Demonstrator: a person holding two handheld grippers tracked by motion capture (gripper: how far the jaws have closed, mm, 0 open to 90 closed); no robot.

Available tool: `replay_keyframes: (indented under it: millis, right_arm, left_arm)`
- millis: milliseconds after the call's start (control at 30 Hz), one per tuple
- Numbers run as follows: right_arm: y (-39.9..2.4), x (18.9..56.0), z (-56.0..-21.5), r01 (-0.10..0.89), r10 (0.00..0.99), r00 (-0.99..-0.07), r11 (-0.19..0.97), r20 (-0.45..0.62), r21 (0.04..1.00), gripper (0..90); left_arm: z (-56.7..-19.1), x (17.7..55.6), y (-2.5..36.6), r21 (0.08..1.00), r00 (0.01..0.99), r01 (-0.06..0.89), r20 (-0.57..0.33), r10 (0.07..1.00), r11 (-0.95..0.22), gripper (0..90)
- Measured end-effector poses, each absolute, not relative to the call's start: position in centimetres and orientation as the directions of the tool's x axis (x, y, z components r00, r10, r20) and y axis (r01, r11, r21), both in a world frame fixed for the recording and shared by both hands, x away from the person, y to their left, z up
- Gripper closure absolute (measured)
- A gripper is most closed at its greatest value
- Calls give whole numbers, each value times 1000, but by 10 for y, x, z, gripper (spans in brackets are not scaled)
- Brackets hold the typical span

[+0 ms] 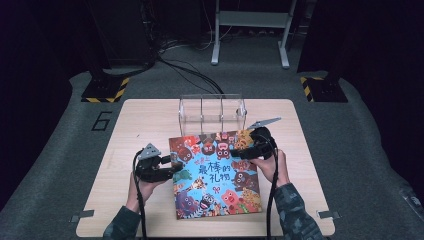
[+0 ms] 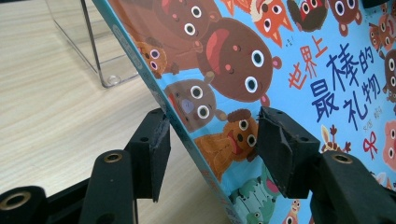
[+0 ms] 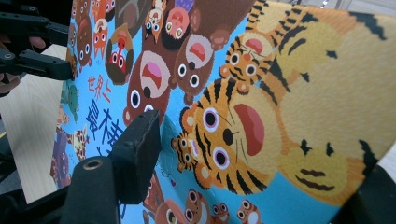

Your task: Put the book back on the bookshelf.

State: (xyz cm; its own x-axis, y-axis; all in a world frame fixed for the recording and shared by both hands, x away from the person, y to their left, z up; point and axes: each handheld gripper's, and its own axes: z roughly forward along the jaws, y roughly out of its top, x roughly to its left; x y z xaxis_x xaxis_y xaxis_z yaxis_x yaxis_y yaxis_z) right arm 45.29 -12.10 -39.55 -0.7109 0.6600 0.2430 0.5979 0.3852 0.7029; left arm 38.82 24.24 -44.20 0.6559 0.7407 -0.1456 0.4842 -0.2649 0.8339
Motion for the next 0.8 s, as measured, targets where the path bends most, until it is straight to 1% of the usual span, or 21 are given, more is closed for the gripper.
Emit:
replay_keyframes:
  millis: [67,233,333,600,800]
  right_arm:
    - [-120,453,-395,612,662,-703,377,260,696,343]
    - [-119,455,-396,610,657,-706,375,264,697,343]
    - [-118,455,-394,605,657,-708,377,257,701,343]
    - [-114,456,-388,573,649,-725,384,230,724,342]
    - [-110,456,-383,558,647,-731,387,215,734,342]
  left_arm:
    - [-440,387,244,838,655,478,-142,742,-262,464]
    - [-438,387,246,839,652,477,-138,745,-262,478]
    - [-437,386,246,839,649,477,-136,748,-262,478]
    - [-427,382,247,853,639,439,-77,765,-281,488]
    - [-423,379,251,865,635,425,-74,769,-268,505]
